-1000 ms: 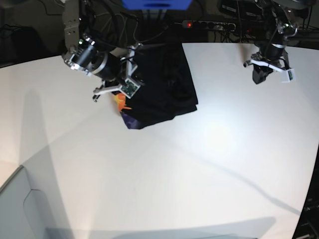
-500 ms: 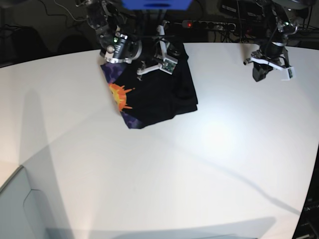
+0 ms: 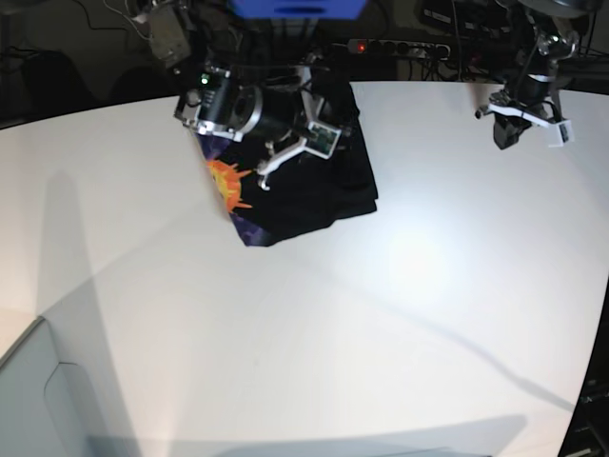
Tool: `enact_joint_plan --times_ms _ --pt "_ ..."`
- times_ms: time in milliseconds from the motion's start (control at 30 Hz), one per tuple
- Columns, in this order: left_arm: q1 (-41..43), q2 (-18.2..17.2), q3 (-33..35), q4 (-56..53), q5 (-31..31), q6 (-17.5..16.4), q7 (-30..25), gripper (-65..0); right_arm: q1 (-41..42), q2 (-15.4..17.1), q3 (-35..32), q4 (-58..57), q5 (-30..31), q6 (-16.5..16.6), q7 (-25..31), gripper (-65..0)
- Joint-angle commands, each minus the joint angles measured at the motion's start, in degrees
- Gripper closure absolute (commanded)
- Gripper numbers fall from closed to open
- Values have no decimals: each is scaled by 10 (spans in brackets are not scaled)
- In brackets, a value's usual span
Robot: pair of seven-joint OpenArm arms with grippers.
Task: Fold the T-shirt properly
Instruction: 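Press and smooth the folded bundle with the right gripper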
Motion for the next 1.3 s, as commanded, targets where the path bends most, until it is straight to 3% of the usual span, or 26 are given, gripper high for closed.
enact_joint_plan --times_ms 0,433,800,967,1267 --pt "4 -3 -4 11 -8 -3 -9 0 12 -4 -2 8 13 6 15 -92" --pt "37 0 -41 11 -9 -3 -9 0 145 -48 24 -180 13 6 29 -92" --pt "39 0 -61 11 -9 -4 -9 0 144 -77 -8 -304 10 6 91 -92" --pt "39 0 -61 11 -9 -4 -9 0 144 -84 -52 -297 12 5 92 -92" --pt "37 0 -55 11 -10 -4 -8 0 121 -60 -43 -160 13 4 90 -91"
